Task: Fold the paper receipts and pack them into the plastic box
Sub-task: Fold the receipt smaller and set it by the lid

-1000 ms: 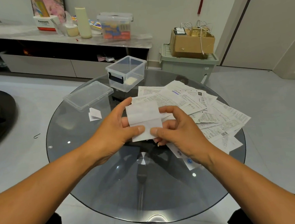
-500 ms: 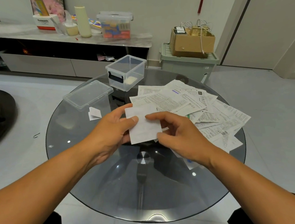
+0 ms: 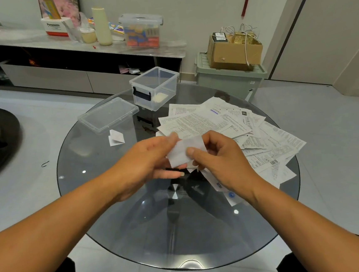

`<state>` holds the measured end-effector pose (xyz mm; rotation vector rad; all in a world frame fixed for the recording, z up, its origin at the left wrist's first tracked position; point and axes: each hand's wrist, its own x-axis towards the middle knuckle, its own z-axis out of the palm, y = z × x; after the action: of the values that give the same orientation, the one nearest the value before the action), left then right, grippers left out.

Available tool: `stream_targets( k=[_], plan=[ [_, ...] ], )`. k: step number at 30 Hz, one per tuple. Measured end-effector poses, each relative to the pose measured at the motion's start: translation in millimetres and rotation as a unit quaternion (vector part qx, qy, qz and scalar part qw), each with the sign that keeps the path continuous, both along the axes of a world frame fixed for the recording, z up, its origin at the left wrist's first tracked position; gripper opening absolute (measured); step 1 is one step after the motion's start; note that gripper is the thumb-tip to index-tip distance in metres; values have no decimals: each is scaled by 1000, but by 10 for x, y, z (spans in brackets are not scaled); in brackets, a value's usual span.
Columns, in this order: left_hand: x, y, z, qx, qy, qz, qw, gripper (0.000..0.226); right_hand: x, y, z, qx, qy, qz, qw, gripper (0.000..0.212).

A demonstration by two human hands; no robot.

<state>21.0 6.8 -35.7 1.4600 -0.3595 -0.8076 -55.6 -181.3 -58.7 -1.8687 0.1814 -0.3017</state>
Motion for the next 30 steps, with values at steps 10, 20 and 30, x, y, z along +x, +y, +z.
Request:
stream_targets(
  k=[10, 20, 30],
  plan=[
    [-41, -43, -27, 31, 42, 41, 998, 17, -47, 29, 33, -73, -96, 16, 993, 27],
    [6, -14, -20, -21, 52, 32, 998, 30, -67, 94, 60, -11, -43, 5, 999, 14],
    [-47, -13, -66, 55, -83, 41, 994, 34, -34, 131, 92, 50, 15, -2, 999, 15]
  ],
)
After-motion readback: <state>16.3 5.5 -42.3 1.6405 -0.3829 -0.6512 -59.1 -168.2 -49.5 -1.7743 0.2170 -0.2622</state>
